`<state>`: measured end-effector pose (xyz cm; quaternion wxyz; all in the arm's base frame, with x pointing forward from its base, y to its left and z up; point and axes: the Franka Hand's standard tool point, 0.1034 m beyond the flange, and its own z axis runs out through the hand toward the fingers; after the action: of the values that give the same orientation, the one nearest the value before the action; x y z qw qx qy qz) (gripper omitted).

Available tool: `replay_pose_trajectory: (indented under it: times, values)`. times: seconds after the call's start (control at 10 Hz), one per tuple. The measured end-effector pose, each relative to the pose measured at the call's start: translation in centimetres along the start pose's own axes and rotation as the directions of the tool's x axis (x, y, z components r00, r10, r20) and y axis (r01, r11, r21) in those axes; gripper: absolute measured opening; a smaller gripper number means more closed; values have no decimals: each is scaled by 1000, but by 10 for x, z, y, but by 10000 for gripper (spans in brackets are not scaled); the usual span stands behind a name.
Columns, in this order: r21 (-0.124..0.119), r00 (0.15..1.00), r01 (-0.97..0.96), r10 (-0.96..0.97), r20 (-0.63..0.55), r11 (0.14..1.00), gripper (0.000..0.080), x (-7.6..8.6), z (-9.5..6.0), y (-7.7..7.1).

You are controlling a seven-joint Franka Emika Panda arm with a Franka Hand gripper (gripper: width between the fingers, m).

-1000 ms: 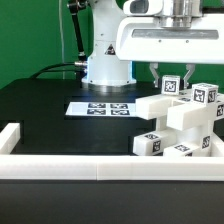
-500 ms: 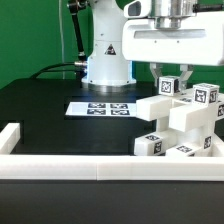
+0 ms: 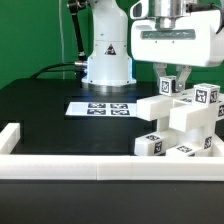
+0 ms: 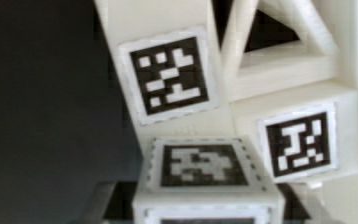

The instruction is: Assemble chair

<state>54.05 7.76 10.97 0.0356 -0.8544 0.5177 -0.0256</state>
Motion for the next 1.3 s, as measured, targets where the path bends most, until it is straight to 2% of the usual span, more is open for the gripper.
replay_pose_trajectory:
  times: [0.1,0.2,0.3,0.4,0.8,0.9,1.3]
  values:
    - [0,1000,13,-13,0,1000,459,0,0,0]
    - [-1,999,43,-43,0,999,459,0,0,0]
    - [-2,998,59,-59,-1,998,603,-3,0,-1]
    - [-3,996,88,-88,-1,996,637,-9,0,-3]
    - [3,871,492,-492,-2,871,649,-12,-2,-6]
    - [3,857,515,-515,-2,857,649,-13,-2,-6]
    - [1,629,778,-778,-5,629,649,-13,-4,-6]
